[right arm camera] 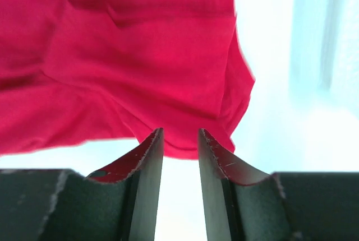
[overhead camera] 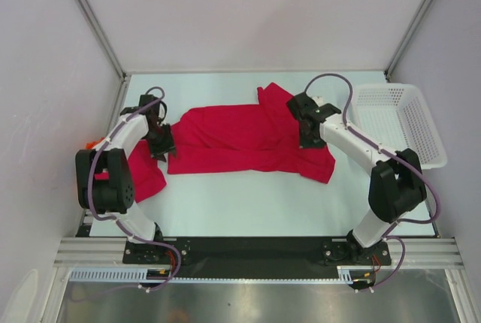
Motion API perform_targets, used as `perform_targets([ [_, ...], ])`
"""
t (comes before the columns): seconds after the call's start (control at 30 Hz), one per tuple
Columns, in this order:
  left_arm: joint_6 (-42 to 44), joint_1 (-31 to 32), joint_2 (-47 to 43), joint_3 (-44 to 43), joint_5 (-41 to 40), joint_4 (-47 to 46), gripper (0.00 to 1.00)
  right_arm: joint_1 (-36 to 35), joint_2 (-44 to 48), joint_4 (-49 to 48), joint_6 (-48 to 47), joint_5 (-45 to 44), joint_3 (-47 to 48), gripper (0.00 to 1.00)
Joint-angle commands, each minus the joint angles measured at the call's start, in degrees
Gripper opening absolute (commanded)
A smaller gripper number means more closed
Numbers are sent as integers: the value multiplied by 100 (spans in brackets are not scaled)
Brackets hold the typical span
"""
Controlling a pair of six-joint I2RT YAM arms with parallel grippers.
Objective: Fold and stack the t-shirts
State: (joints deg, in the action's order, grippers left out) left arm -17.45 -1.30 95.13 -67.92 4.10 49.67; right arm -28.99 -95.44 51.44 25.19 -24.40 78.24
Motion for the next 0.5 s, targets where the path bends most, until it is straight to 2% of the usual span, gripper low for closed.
perform_targets([
  [0.0,32,279,-30,68,-584,87,45,25,192,-239,249,436,-703,38],
  [0.27,-13,437,155,69,-1436,262,46,148,376,-371,267,638,-1196,43],
  [0.47,-4,446,278,156,-1588,263,46,271,465,-389,223,683,-1407,46],
])
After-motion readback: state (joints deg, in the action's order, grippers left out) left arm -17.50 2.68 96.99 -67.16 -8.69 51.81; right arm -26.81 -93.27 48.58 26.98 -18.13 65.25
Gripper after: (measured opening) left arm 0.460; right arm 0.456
